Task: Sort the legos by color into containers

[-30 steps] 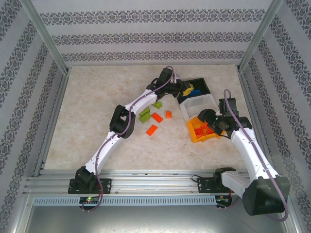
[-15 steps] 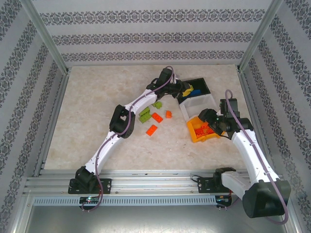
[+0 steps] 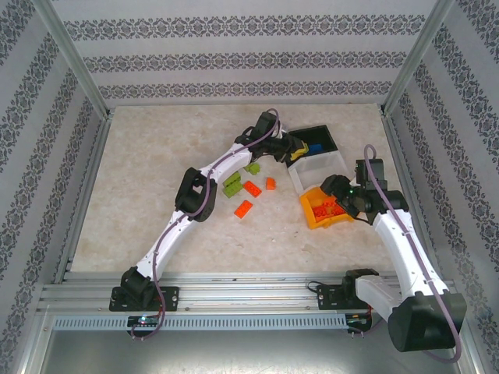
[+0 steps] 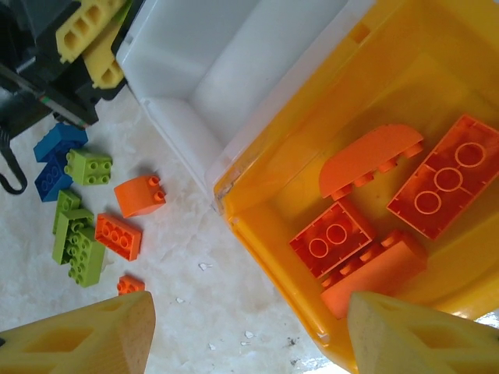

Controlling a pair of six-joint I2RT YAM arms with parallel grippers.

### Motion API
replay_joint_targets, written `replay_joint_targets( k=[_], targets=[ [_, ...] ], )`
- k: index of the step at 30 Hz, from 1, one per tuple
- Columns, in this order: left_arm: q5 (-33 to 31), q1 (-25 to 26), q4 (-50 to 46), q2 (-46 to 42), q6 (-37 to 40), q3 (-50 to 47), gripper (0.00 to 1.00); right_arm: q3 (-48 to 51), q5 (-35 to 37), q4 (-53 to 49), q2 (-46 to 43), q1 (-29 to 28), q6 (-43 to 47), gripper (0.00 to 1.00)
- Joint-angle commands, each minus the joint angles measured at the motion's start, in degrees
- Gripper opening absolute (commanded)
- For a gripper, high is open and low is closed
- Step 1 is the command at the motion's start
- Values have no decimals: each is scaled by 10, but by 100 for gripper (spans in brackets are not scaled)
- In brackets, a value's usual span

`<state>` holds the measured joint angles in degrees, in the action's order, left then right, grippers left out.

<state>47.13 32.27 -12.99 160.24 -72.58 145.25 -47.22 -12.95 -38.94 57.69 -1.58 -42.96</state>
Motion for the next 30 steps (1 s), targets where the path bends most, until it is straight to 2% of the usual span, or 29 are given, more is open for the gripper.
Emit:
replay_joint_targets(
  k=[1, 12, 16, 18, 23, 26, 30],
  targets=[
    [25, 16, -108, -48, 81, -8, 22, -18, 8, -15, 3, 9, 18, 67],
    [-15, 39, -329, -115, 241, 10, 19, -52, 4, -29, 40, 18, 39, 67],
    [-62, 35, -405, -148, 304, 2, 19, -70, -4, -29, 65, 18, 45, 67],
    [-76, 29, -405, -163, 315, -16, 19, -79, -6, -27, 75, 18, 48, 67],
    [-77, 2, -327, -171, 285, -30, 20, -107, -15, -29, 101, 18, 53, 67],
    [-69, -2, -285, -157, 271, -22, 20, -118, -17, -37, 108, 18, 57, 67],
    [-55, 6, -281, -125, 268, -3, 20, -127, -14, -49, 107, 18, 63, 67]
  ],
)
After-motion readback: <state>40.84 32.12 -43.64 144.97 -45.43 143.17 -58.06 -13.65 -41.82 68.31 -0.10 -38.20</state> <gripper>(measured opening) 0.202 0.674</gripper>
